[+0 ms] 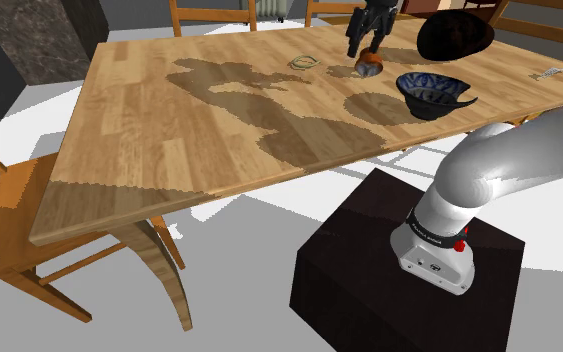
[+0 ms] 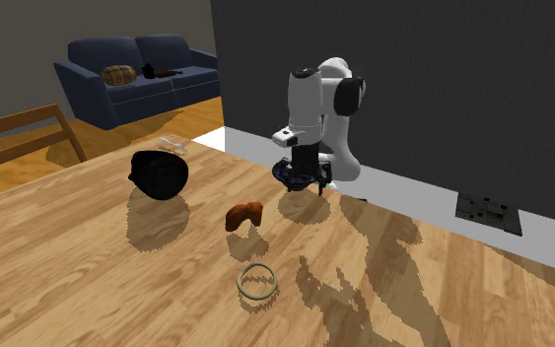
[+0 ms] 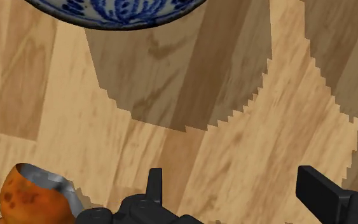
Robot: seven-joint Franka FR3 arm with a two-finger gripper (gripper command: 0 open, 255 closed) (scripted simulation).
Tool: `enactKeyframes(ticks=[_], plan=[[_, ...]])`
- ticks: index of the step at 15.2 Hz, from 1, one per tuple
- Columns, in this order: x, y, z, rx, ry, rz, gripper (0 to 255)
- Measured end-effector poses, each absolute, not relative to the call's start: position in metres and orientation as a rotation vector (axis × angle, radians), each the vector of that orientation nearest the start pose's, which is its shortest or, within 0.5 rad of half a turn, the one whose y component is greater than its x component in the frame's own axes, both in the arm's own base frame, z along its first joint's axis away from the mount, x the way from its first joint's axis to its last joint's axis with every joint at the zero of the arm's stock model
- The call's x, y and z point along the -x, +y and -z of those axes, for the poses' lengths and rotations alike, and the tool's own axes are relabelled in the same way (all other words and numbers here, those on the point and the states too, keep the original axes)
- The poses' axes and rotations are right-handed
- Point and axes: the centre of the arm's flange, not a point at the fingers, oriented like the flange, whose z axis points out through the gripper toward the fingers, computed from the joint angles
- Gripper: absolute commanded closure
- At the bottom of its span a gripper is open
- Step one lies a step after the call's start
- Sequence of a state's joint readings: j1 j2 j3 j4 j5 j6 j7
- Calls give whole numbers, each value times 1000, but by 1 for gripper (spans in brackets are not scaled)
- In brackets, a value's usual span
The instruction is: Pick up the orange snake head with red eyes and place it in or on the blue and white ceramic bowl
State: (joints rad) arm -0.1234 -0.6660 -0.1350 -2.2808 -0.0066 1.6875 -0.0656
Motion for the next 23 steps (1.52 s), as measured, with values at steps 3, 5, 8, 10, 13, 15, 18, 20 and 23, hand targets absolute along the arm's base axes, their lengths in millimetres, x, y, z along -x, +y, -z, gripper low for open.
enactKeyframes(ticks=[3, 5, 8, 10, 13, 15, 18, 20, 23], plan=[[-342, -143, -597, 3023, 369, 176, 0], [-339, -172, -594, 2993, 443, 212, 0], [-335, -209, -590, 2944, 552, 264, 0], [-332, -242, -586, 2910, 625, 299, 0], [-331, -257, -578, 2888, 668, 320, 0], [-334, -257, -571, 2886, 672, 322, 0], [-337, -255, -553, 2885, 674, 322, 0], [-339, -255, -548, 2885, 674, 323, 0], [-339, -255, -547, 2885, 674, 323, 0]])
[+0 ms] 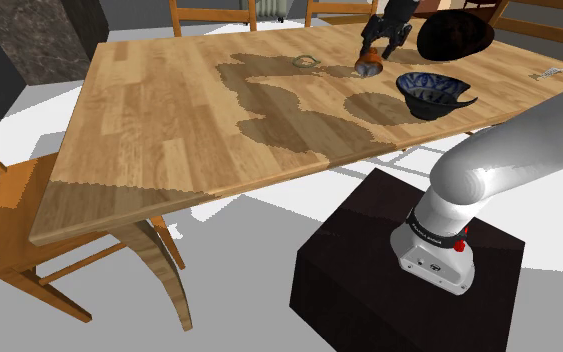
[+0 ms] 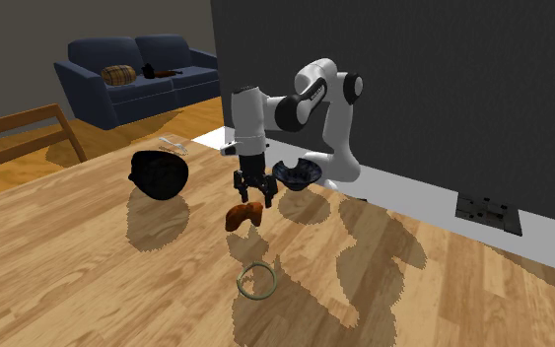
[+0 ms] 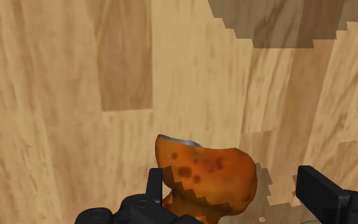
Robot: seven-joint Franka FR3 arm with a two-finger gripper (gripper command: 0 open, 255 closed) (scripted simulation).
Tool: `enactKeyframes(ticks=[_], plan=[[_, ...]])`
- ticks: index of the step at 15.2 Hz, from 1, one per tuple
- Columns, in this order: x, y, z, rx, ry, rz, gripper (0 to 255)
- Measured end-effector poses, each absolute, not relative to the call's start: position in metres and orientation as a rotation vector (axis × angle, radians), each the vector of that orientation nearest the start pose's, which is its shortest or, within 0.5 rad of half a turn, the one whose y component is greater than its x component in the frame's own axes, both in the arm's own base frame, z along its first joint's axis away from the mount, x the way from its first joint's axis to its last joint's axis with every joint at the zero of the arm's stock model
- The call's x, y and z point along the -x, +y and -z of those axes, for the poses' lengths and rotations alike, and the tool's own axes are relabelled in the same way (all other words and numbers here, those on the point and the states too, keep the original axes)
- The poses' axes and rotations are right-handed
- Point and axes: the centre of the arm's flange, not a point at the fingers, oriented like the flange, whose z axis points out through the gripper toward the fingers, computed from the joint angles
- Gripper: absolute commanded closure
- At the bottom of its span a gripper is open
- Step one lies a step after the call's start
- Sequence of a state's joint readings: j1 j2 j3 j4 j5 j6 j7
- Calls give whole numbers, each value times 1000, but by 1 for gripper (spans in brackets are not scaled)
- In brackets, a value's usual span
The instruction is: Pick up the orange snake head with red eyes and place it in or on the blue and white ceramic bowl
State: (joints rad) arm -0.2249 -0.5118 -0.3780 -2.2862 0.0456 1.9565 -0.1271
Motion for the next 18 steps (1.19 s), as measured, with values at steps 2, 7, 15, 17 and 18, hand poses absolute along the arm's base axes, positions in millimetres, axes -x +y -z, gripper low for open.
enactKeyframes(ticks=[2, 7, 15, 17, 18], plan=[[-339, -255, -547, 2885, 674, 323, 0], [-337, -258, -556, 2889, 682, 355, 255], [-339, -255, -563, 2886, 676, 356, 255], [-340, -255, -566, 2885, 675, 336, 255], [-340, -255, -566, 2885, 675, 335, 0]])
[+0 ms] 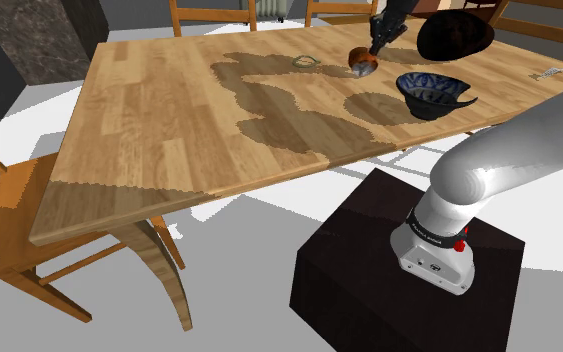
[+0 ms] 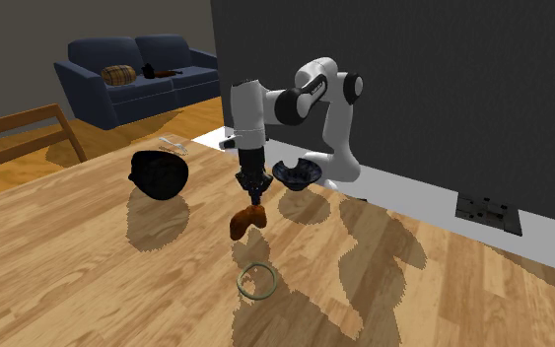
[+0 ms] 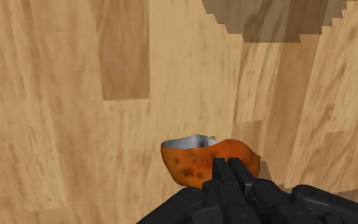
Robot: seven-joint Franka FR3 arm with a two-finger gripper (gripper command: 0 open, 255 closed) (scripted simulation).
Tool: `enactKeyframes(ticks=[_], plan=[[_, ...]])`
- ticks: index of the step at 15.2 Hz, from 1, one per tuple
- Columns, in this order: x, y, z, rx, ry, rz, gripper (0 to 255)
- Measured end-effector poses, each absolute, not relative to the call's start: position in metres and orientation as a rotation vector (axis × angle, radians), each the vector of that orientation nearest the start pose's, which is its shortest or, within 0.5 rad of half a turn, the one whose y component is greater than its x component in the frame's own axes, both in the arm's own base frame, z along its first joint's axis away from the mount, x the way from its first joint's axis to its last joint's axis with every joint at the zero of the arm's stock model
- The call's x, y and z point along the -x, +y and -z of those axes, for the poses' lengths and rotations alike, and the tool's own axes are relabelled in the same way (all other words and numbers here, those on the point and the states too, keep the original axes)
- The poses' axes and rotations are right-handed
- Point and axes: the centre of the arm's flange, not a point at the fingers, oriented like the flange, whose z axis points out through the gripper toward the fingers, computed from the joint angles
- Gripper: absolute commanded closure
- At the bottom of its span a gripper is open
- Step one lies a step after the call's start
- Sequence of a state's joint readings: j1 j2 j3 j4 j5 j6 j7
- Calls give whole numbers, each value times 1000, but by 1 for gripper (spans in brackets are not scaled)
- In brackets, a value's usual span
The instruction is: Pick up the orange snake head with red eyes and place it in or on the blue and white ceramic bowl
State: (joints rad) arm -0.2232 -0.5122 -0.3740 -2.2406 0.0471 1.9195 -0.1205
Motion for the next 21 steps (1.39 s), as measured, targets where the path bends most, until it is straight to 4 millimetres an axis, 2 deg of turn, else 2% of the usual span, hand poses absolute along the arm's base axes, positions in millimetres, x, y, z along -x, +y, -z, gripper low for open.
enactKeyframes(ticks=[1, 5, 8, 14, 20, 21], plan=[[-340, -255, -566, 2885, 675, 335, 0], [-377, -275, -573, 2871, 804, 279, 0], [-392, -282, -571, 2866, 844, 260, 0], [-399, -279, -540, 2866, 850, 256, 0], [-400, -279, -538, 2866, 850, 257, 0], [-400, -279, -538, 2866, 850, 257, 255]])
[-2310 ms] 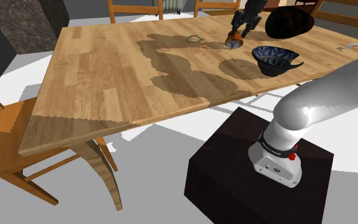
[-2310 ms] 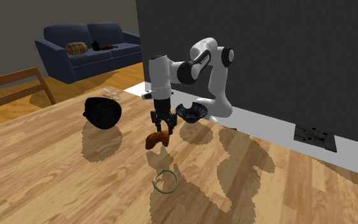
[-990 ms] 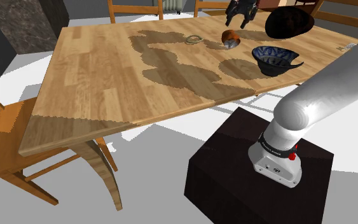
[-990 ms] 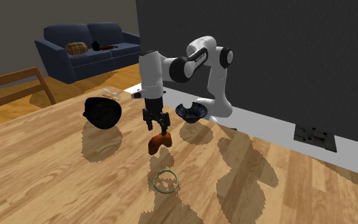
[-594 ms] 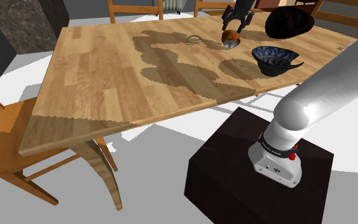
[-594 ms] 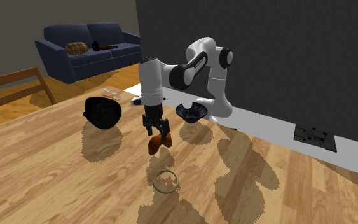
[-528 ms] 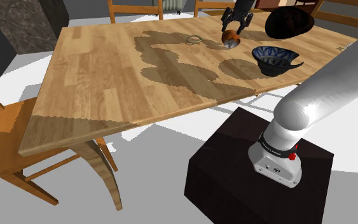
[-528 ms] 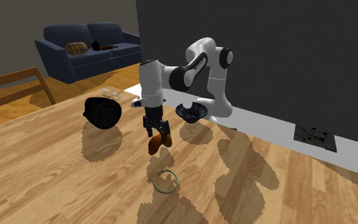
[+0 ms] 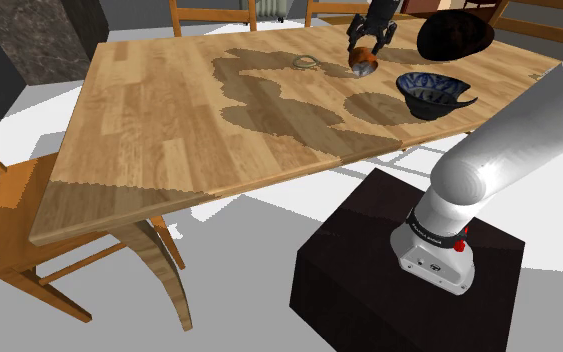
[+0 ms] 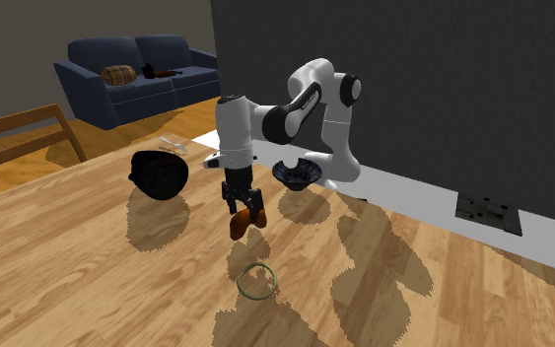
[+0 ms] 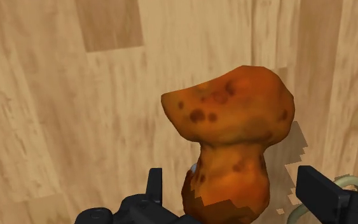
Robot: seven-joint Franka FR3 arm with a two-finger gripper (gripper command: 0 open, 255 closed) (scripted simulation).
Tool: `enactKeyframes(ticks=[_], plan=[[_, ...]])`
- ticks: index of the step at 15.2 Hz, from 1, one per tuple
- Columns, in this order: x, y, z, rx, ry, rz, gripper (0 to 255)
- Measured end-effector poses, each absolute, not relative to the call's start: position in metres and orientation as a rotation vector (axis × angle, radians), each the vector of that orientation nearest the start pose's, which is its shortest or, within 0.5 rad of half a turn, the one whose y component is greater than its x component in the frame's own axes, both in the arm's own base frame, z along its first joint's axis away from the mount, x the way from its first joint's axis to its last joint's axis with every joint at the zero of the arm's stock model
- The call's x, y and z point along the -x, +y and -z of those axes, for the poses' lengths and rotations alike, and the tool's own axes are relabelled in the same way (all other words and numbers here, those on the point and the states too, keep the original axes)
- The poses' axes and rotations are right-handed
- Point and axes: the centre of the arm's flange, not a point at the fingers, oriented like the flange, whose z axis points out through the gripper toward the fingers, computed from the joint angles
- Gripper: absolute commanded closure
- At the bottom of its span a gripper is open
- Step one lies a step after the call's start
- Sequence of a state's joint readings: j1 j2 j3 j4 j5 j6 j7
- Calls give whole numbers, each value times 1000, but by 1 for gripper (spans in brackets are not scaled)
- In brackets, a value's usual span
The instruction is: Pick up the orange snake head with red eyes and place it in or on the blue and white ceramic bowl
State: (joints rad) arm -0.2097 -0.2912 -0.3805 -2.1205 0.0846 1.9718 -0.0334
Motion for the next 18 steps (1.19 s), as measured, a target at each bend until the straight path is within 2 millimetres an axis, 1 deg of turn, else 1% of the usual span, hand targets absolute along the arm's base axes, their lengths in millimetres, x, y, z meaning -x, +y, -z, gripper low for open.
enactKeyframes(ticks=[10, 14, 18], plan=[[-400, -279, -538, 2866, 851, 258, 255], [-400, -279, -553, 2865, 850, 258, 255], [-401, -279, -574, 2866, 850, 258, 255]])
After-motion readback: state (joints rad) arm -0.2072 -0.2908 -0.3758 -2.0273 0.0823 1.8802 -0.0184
